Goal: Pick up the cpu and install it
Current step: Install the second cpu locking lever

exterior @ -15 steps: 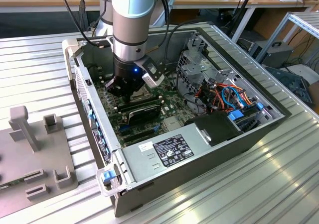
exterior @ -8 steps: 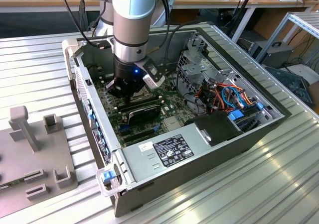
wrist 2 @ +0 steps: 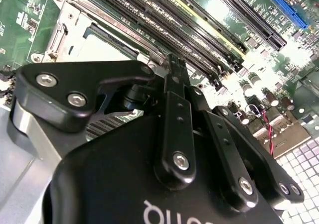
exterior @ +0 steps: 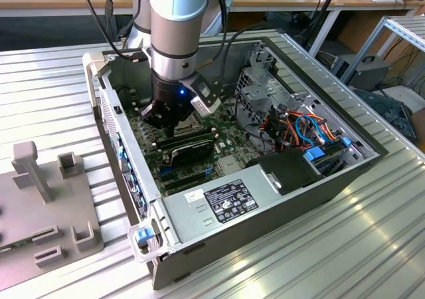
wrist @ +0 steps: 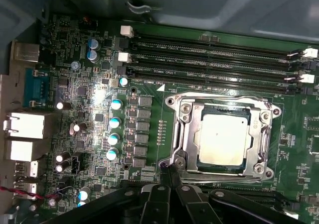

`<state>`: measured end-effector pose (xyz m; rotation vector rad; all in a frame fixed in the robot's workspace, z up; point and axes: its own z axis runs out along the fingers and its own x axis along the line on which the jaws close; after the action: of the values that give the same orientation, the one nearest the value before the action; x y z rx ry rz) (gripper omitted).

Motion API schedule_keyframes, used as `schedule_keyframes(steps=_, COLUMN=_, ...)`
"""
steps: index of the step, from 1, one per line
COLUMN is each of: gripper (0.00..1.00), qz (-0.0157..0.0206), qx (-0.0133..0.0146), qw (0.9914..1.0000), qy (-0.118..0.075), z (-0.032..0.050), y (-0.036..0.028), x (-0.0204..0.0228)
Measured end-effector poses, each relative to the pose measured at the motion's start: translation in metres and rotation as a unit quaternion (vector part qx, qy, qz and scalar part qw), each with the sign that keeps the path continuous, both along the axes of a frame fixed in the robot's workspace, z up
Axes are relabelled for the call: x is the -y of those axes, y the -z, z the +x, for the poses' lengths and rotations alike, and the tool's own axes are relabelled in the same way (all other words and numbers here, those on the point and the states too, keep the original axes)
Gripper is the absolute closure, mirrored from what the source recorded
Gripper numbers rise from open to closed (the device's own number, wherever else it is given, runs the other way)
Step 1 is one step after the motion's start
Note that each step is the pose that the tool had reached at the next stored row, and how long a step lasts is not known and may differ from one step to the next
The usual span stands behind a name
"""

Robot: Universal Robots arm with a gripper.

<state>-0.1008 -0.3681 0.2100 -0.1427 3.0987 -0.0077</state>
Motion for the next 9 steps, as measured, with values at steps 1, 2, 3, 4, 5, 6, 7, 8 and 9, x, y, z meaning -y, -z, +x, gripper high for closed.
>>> schedule_keyframes(steps=1, gripper=0.89, qz=0.0, qx=0.0012, qw=1.0, qy=0.0, z=-0.0012, y=0.0, x=0.0)
schedule_keyframes(steps=2, gripper=0.89, qz=0.0, qx=0.002, qw=1.0, qy=0.0, z=-0.002, y=0.0001, x=0.0)
schedule_keyframes(steps=3, gripper=0.89, qz=0.0, qx=0.0036, qw=0.99999, qy=0.0, z=-0.0028, y=0.0006, x=0.0)
schedule_keyframes(steps=4, gripper=0.89, qz=0.0, qx=0.0057, qw=0.99998, qy=0.0, z=-0.0035, y=0.0014, x=0.0)
schedule_keyframes(steps=5, gripper=0.89, qz=0.0001, qx=0.0069, qw=0.99998, qy=0.0, z=-0.0037, y=0.0018, x=0.0)
schedule_keyframes(steps=6, gripper=0.89, qz=0.0001, qx=0.0073, qw=0.99997, qy=0.0, z=-0.0036, y=0.0019, x=0.0)
schedule_keyframes(steps=7, gripper=0.89, qz=0.0, qx=0.0074, qw=0.99997, qy=0.0, z=-0.0036, y=0.0018, x=0.0)
schedule_keyframes(steps=8, gripper=0.89, qz=0.0001, qx=0.0074, qw=0.99997, qy=0.0, z=-0.0036, y=0.0019, x=-0.0001)
schedule_keyframes(steps=9, gripper=0.89, qz=0.0009, qx=0.0077, qw=0.99997, qy=0.0, z=-0.0037, y=0.0021, x=-0.0006)
